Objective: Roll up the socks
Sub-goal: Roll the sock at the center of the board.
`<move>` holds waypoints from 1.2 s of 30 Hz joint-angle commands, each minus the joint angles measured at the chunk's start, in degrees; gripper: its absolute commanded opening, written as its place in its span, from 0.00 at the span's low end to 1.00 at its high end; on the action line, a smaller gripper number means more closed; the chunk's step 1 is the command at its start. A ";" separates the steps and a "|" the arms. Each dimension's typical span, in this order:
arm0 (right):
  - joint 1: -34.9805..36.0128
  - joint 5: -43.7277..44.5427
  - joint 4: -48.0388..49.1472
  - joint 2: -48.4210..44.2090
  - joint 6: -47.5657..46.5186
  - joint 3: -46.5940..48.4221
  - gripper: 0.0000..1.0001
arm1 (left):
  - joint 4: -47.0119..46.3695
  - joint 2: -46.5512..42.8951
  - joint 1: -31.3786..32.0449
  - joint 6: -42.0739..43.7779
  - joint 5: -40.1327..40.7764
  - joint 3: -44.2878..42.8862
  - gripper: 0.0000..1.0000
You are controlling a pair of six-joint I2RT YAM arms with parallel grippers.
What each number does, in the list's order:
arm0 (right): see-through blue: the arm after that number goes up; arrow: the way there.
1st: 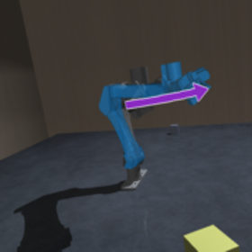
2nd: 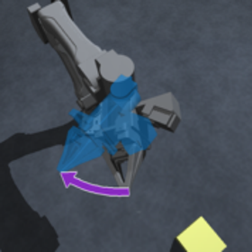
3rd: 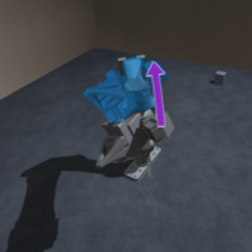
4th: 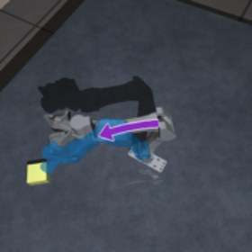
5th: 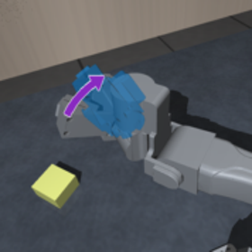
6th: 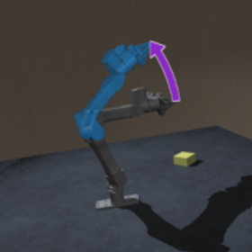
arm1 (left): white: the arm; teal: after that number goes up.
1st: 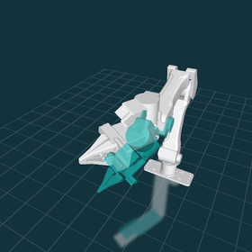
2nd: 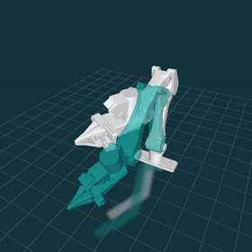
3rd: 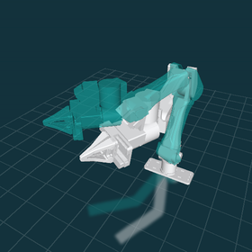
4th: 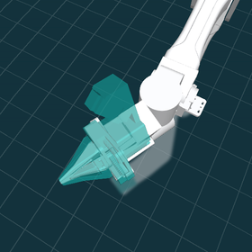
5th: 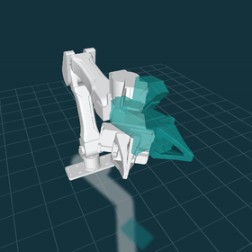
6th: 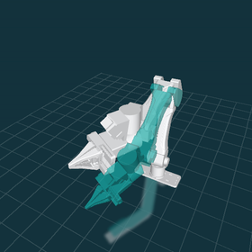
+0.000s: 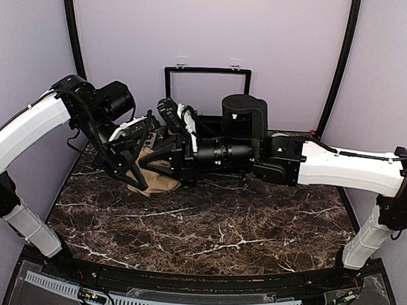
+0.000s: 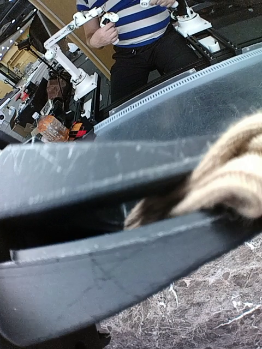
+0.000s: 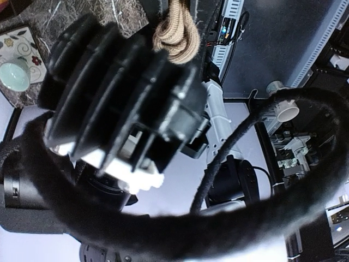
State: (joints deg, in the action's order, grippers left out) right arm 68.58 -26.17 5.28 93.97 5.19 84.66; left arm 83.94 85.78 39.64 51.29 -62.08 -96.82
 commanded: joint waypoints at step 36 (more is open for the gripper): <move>8.15 46.50 19.24 10.09 17.45 4.52 0.00 | -31.74 -13.95 0.18 -16.64 45.52 10.54 0.99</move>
State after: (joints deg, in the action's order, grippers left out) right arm 76.23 22.74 18.20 102.76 20.75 85.93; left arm 53.15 73.23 39.90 35.11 -17.82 -88.05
